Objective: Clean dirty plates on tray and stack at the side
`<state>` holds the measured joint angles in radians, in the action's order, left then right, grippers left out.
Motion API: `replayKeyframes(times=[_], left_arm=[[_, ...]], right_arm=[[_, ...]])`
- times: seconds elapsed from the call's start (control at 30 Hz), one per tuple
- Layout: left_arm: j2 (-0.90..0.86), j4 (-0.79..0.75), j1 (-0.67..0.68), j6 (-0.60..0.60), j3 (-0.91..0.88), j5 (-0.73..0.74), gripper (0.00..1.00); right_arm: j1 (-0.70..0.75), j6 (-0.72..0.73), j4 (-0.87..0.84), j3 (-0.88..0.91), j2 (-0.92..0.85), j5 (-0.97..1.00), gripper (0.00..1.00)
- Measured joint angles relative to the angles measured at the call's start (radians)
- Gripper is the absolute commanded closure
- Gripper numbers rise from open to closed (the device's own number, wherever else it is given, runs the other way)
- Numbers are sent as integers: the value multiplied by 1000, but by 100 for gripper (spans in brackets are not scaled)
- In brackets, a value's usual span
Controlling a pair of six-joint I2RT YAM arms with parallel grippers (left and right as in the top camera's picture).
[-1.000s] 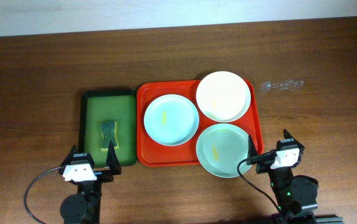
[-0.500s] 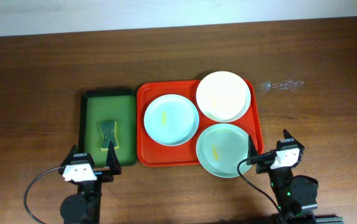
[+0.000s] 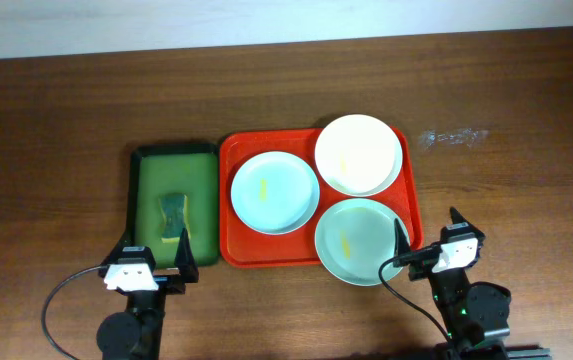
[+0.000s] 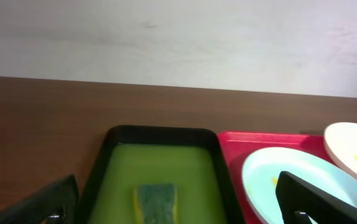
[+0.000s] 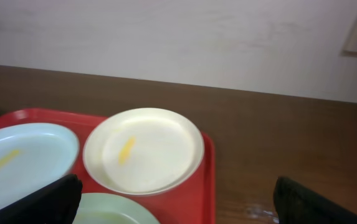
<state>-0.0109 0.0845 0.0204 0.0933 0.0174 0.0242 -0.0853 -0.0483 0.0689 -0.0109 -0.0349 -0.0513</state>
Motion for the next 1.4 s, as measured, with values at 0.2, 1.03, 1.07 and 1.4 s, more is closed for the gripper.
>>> replayKeyframes(times=[0.2,1.03,1.07,1.4], left_arm=[[-198,323,0,23,373,65,1],[-1392,1228,3,95,1415,4,57],[-1392,1217,3,95,1409,1,57],[-1393,1209,3,95,1399,1,57]], right_arm=[[2,123,304,-366,-65,-82,2],[-205,252,951,-1433,-1709,-325,56],[-230,266,933,-1433,-1749,-302,62],[-296,511,786,-1433,-1960,-221,78]])
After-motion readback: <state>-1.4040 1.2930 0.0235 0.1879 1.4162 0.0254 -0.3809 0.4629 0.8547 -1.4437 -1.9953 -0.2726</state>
